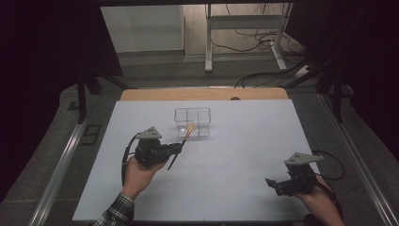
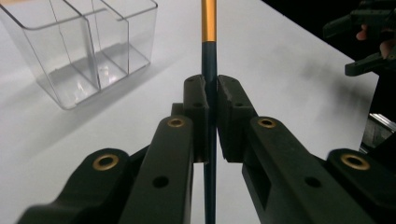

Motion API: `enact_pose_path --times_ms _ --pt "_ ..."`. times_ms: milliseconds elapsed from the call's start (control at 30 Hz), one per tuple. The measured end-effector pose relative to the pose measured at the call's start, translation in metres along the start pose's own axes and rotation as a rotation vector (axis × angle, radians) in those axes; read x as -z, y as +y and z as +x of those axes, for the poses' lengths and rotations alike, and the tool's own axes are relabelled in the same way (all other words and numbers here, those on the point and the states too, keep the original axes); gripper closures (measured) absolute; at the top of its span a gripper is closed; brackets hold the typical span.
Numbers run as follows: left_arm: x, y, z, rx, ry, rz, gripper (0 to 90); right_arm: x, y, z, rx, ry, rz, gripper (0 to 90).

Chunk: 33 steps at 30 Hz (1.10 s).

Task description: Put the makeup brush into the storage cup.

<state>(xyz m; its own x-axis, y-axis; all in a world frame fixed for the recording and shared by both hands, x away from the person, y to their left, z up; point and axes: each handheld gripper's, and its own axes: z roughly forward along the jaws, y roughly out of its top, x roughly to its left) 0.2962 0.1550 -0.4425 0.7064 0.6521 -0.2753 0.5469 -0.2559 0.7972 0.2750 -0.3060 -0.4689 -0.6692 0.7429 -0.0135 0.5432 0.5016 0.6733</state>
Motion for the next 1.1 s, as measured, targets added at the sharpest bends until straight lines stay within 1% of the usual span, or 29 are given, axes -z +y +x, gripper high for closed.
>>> enact_pose_path --times_ms 100,167,300,567,700,1100 --pt "0.0011 0.0003 -0.001 -0.004 0.006 -0.017 83.7 -0.0003 -0.0001 0.0001 0.002 0.001 0.002 1.2" --pt "0.0022 0.0003 -0.0014 -0.013 0.017 -0.03 83.7 -0.0005 -0.0001 0.0004 0.005 0.002 0.006 1.2" --pt "0.0038 0.0003 -0.0017 -0.019 0.024 -0.041 83.7 -0.0006 -0.0001 0.0006 0.009 0.002 0.006 1.2" --pt "0.0059 0.0005 -0.003 -0.025 0.046 -0.072 83.7 -0.0012 -0.0003 0.0009 0.011 0.004 0.013 1.3" --pt "0.0081 0.0006 -0.0039 -0.025 0.056 -0.097 83.7 -0.0014 -0.0004 0.0013 0.012 0.002 0.014 1.3" --pt "0.0095 0.0028 -0.0046 -0.014 0.059 -0.152 83.8 -0.0021 -0.0005 0.0016 0.016 0.002 0.02 1.3"
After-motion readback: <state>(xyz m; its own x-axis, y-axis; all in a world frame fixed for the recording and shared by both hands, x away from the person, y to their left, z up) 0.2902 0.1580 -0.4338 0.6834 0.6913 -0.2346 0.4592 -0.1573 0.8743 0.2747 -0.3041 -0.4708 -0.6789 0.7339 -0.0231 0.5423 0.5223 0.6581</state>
